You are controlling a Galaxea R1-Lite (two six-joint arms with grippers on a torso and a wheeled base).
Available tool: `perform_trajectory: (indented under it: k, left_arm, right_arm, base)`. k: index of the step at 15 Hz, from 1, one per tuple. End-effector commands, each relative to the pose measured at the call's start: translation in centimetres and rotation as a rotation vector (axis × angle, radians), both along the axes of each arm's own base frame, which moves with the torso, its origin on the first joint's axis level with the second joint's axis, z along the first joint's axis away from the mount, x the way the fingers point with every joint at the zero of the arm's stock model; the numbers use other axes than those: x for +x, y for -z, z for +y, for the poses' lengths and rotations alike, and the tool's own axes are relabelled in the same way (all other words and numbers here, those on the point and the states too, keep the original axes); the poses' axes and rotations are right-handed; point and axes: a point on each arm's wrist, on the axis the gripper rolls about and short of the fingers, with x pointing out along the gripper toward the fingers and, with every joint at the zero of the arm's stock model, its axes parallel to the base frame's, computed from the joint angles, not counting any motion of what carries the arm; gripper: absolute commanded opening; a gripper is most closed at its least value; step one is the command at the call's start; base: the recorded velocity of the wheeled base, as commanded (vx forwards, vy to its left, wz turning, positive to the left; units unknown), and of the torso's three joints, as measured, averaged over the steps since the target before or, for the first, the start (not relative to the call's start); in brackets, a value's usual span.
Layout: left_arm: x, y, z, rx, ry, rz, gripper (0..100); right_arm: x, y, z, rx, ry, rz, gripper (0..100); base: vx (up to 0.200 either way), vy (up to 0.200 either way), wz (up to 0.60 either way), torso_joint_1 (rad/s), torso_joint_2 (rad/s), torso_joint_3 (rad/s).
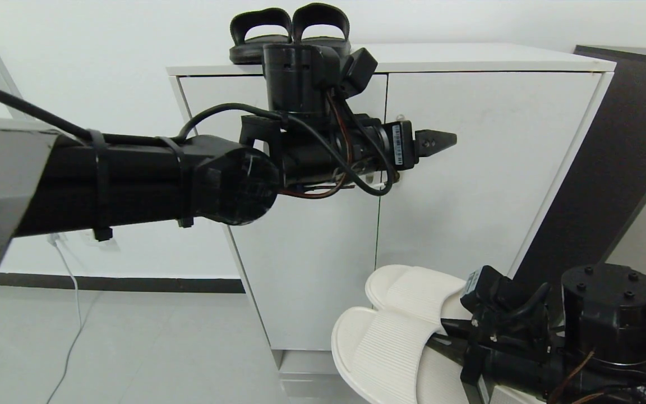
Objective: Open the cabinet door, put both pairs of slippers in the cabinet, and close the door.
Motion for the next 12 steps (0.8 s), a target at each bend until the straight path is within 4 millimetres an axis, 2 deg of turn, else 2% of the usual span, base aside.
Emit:
perform_trajectory:
  k: [1, 4, 5, 7, 12]
  left_arm:
    - [0.6, 0.4, -0.4, 0.001, -0.001, 0.004, 100]
    - [0.7, 0.2, -0.5, -0.004, -0.001, 0.003, 100]
    - [0.5, 0.1, -0.4, -0.006, -0.002, 0.009, 0]
    - [0.3, 0.1, -0.2, -0.005, -0.002, 0.013, 0]
    - [-2.3, -0.5, 1.5, 0.009, 0.007, 0.021, 0]
  right_arm:
    - [0.0, 0.1, 0.0, -0.002, 0.0, 0.001, 0]
    - [-0.2, 0.3, -0.2, -0.009, -0.001, 0.011, 0]
    - [-0.2, 0.3, -0.2, -0.009, -0.006, 0.011, 0]
    - [-0.3, 0.4, -0.3, -0.009, -0.007, 0.014, 0]
    - [-1.2, 0.5, -0.8, -0.001, -0.098, 0.032, 0]
  base:
    - [0.0, 0.0, 0.0, 0.0, 0.0, 0.0]
    - [0.0, 0.0, 0.0, 0.0, 0.0, 0.0]
    - [0.0, 0.0, 0.0, 0.0, 0.0, 0.0]
    - [0.0, 0.0, 0.0, 0.0, 0.0, 0.0]
    - [0.0, 0.0, 0.0, 0.0, 0.0, 0.0]
